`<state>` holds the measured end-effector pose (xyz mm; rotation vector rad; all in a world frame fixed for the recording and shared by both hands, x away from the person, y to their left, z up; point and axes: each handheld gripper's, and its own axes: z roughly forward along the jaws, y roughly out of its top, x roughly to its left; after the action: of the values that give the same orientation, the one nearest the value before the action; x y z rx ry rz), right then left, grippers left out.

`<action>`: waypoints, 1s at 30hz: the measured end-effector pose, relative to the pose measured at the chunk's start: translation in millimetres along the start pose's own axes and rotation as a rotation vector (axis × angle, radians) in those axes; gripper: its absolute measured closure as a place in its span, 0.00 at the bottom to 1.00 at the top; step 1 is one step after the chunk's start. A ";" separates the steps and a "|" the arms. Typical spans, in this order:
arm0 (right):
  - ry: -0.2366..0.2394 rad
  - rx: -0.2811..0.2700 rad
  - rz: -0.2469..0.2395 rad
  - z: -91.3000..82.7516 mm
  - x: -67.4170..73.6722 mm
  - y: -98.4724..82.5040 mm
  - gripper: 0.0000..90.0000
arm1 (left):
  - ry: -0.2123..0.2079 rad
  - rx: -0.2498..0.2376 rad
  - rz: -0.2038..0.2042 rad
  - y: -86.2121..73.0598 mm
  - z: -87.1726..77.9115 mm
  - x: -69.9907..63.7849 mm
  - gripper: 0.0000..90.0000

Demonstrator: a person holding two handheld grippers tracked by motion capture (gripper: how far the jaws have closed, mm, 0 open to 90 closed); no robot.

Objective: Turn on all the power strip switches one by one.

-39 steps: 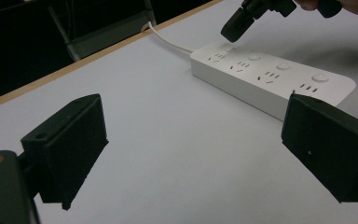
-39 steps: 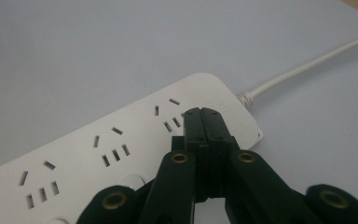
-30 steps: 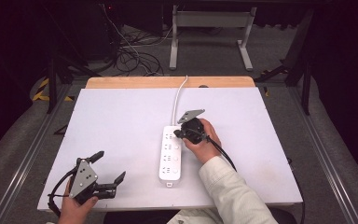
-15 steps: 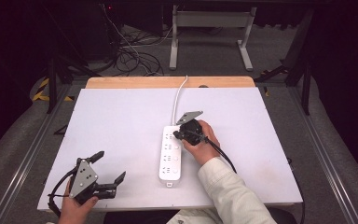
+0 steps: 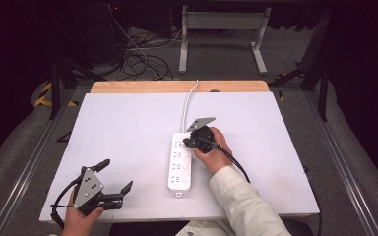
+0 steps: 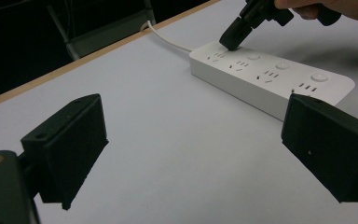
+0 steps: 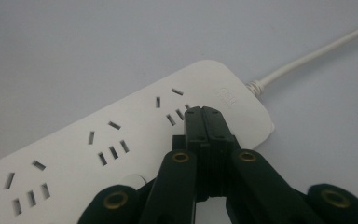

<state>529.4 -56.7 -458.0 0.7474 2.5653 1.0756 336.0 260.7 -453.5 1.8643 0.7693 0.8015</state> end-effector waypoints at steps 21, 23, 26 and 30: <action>0.013 -0.177 -0.018 -43.2 9.8 13.2 1.00 | 0.003 0.000 -0.003 0.0 0.0 0.2 0.08; 0.011 -0.192 -0.014 -48.5 9.5 14.0 1.00 | 0.006 -0.002 0.001 0.4 -0.4 -0.4 0.08; 0.007 -0.198 -0.021 -53.0 9.6 15.2 1.00 | 0.004 0.000 -0.001 0.3 0.0 -0.3 0.08; 0.004 -0.200 -0.029 -54.3 9.2 16.8 1.00 | 0.004 -0.001 -0.004 0.2 0.2 0.4 0.08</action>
<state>504.9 -73.6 -408.7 0.6561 2.4174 1.3009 336.4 260.9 -453.3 1.8605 0.7747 0.8038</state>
